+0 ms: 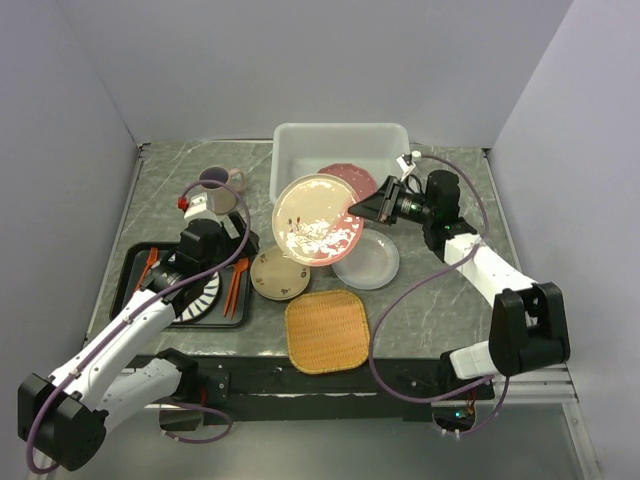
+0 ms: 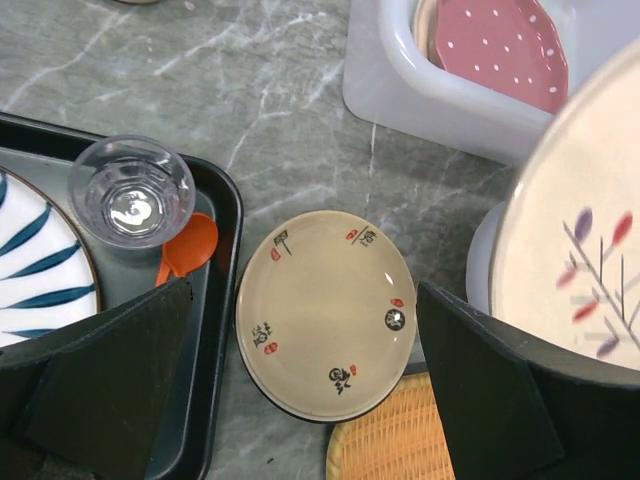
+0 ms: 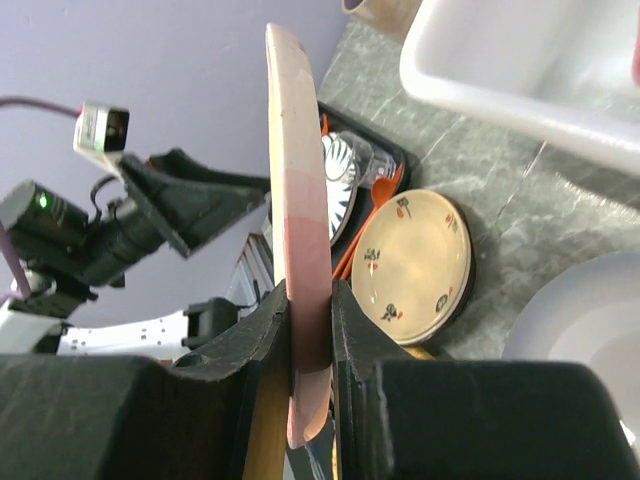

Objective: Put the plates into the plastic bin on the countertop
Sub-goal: Place the plate in the plastic bin.

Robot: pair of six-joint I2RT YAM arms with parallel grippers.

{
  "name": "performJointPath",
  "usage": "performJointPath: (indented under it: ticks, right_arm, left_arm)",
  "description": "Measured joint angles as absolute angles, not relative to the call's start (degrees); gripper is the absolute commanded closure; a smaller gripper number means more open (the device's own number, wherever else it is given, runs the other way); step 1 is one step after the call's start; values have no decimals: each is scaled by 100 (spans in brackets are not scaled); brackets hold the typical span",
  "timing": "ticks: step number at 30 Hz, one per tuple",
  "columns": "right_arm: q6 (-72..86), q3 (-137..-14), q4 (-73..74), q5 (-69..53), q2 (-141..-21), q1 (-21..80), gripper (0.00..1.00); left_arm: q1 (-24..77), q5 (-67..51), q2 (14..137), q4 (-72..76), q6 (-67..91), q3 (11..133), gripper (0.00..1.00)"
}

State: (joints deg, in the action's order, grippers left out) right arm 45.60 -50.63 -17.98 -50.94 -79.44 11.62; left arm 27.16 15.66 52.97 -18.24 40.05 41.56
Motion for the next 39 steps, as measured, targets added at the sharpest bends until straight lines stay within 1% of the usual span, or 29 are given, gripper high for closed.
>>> performJointPath:
  ticks: [4, 9, 14, 24, 34, 39]
  right_arm:
    - [4595, -5500, -1695, -5096, -8267, 1129, 100]
    - [4558, -6497, -1411, -5105, -8844, 1092, 100]
    - [4580, -7192, -1313, -5087, -9351, 1022, 100]
    - [4713, -7966, -967, -5035, -10147, 775, 100]
    - [5072, -8794, -1031, -5000, -10558, 521, 100]
    - [5199, -8976, -1004, -4939, -10790, 497, 100]
  left_arm:
    - [2714, 1369, 5321, -1776, 3988, 4147, 1]
    - [2709, 1197, 5419, -1695, 3981, 4141, 1]
    - [2707, 1087, 5395, -1564, 3988, 3962, 1]
    - [2707, 891, 5148, -1431, 3990, 3826, 1]
    - [2707, 666, 5245, -1345, 4003, 3771, 1]
    - [2707, 539, 5295, -1271, 4012, 3771, 1]
